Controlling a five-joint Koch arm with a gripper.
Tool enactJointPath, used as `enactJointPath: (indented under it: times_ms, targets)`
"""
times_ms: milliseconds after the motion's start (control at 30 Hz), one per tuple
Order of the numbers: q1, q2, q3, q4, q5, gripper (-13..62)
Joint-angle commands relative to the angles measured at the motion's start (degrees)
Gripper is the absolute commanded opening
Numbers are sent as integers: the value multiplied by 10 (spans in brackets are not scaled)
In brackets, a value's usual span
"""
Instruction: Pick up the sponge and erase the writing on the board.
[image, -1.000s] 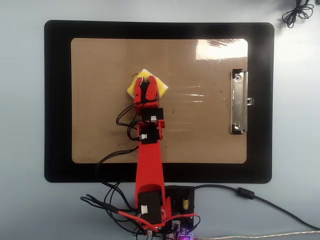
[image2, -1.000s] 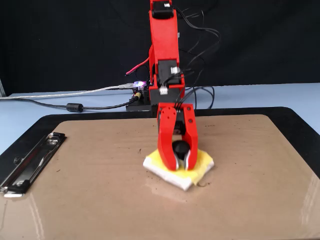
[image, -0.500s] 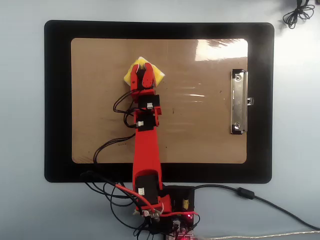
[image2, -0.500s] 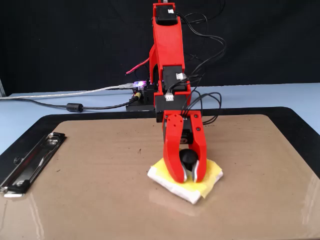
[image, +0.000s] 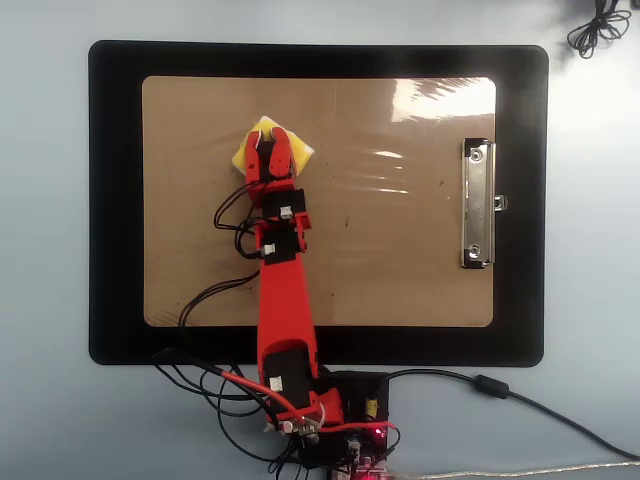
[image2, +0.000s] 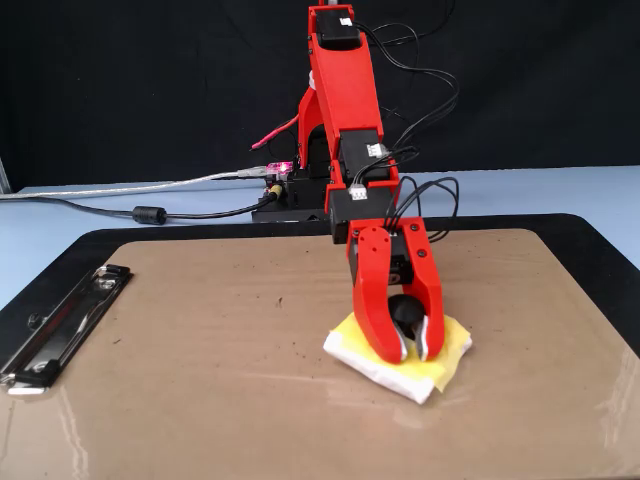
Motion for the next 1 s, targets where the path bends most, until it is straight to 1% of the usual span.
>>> enactJointPath:
  times_ms: [0,100,133,200,367,400,467,500,633,700,800,867,967]
  targets:
    - [-10,83,98,0,-12,-81]
    - [-9,177,192,0,-12,-81]
    - [-10,173,194,-1,-12,-81]
    - [-9,128,147,-10,-12,-81]
    - [-5,-86,-108,-10,-11,-81]
    - [-4,-105,-140,-9,-10,-81]
    - [-1,-106,-134,-5,-9,-81]
    - [2,-92,-109,-6,-8,-81]
    - [33,83,73,-7,-2,-81]
    - [81,199,176,-4,38,-81]
    - [154,314,266,15,143,-81]
    - [215,345,288,42,196,-81]
    - [276,346,277,51,220,-81]
